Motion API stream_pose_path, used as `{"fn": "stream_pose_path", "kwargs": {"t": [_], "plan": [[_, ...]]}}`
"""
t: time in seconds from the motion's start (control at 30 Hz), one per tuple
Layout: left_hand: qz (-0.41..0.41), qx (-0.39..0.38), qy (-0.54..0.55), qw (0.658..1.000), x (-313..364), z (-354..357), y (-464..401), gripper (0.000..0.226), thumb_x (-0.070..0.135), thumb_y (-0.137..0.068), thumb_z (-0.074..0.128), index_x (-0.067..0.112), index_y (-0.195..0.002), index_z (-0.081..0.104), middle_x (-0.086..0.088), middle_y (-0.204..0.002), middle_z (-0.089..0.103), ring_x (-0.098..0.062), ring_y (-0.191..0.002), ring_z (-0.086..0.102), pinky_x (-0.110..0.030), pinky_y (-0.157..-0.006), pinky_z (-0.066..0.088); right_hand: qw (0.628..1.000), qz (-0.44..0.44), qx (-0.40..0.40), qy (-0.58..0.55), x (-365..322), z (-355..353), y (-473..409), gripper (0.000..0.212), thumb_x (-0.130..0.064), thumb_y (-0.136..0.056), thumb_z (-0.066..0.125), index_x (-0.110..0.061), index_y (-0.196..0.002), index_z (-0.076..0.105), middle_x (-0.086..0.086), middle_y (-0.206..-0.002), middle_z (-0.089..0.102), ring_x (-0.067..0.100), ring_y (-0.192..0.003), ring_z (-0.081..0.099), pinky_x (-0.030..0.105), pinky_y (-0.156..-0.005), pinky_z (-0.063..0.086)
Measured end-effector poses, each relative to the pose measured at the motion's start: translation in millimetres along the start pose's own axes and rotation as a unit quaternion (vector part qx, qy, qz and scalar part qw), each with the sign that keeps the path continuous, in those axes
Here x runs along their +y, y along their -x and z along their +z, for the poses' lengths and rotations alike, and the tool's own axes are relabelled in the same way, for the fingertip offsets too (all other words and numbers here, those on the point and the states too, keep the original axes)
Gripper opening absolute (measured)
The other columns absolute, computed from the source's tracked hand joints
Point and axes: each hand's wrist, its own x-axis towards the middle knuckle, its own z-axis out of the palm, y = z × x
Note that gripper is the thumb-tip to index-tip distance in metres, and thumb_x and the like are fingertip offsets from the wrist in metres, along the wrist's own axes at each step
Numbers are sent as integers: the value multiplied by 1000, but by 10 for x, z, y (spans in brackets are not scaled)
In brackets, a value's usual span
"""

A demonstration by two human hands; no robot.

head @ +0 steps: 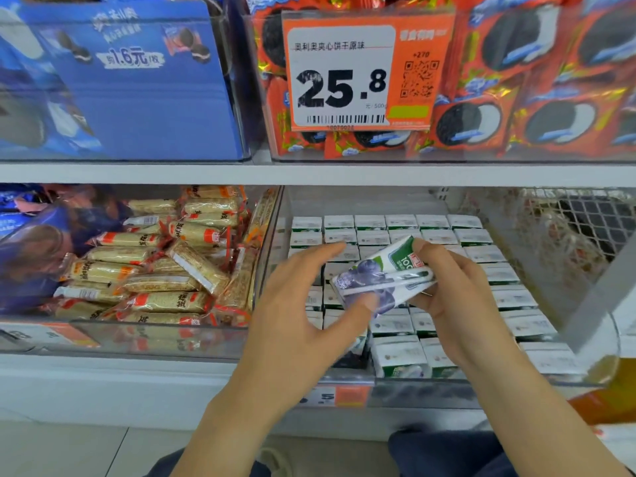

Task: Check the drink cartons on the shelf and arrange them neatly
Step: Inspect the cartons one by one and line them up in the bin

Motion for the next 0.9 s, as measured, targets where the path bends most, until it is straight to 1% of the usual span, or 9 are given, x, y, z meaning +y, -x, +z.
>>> {"fn": "stream_pose_path", "kwargs": {"t": [0.07, 0.1, 0.2, 0.33, 0.47, 0.6, 0.7, 0.8, 0.9], "plan": [[16, -22, -50, 998, 7, 57, 5, 58, 64, -72, 60, 56, -126, 40, 44, -126, 38, 19, -120, 36, 1, -94, 25, 1000, 8, -3, 0, 26, 23, 7, 25, -22, -86, 62, -16, -63, 71, 1, -65, 67, 14, -65, 66, 27, -60, 57], [24, -30, -65, 997, -6, 81, 7, 63, 61, -71, 63, 53, -130, 40, 42, -125, 39, 16, -118, 38, 1, -93, 27, 1000, 10, -11, 2, 36, 35, 12, 23, -25, -83, 65, -16, -63, 72, 1, -66, 68, 14, -66, 67, 27, -61, 57], [28, -42, -76, 996, -58, 117, 9, 67, 48, -72, 70, 45, -133, 42, 29, -121, 50, 7, -109, 51, -7, -88, 41, 999, 13, -42, 0, 54, 66, 38, 19, -35, -67, 67, -18, -66, 74, 0, -67, 69, 12, -67, 68, 24, -60, 55], [17, -16, -55, 998, -74, 121, 7, 68, 42, -69, 71, 49, -128, 40, 28, -113, 55, 5, -102, 56, -15, -80, 50, 996, -2, -85, -7, 51, 68, 51, 19, -39, -68, 66, -21, -67, 75, 1, -74, 72, 12, -72, 69, 22, -63, 54], [2, 15, 5, 1000, -60, 96, 1, 58, 38, -69, 73, 45, -122, 50, 21, -112, 61, -2, -101, 62, -26, -81, 54, 990, -12, -139, -19, 37, 54, 67, 34, -43, -71, 70, -20, -95, 76, 5, -96, 74, 17, -87, 70, 24, -70, 55], [-16, 13, 38, 999, -52, 65, -17, 56, 31, -68, 77, 38, -119, 57, 13, -110, 64, -6, -98, 64, -32, -81, 56, 984, -17, -176, -6, 30, 57, 89, 48, -25, -69, 77, -18, -116, 67, 5, -103, 73, 17, -91, 70, 23, -69, 55], [-9, 17, 40, 999, -38, 65, -8, 58, 26, -67, 81, 35, -119, 57, 13, -110, 63, -5, -99, 64, -28, -81, 55, 981, -24, -194, -5, 23, 39, 79, 50, -16, -69, 74, -19, -118, 65, 5, -104, 73, 17, -92, 70, 23, -69, 55], [-4, 36, 56, 998, -10, 59, -3, 57, 30, -67, 79, 45, -115, 53, 16, -108, 64, -1, -98, 63, -15, -79, 52, 976, -29, -215, -20, 22, 16, 78, 51, -13, -69, 71, -24, -119, 66, 6, -107, 72, 18, -96, 69, 24, -71, 55], [-24, 33, 101, 994, 10, 56, 2, 56, 31, -68, 83, 36, -117, 58, 18, -106, 67, 1, -97, 64, -10, -77, 49, 972, -32, -232, -27, 23, 2, 75, 59, -15, -66, 73, -24, -124, 63, 8, -112, 70, 19, -100, 67, 27, -74, 55]]}}
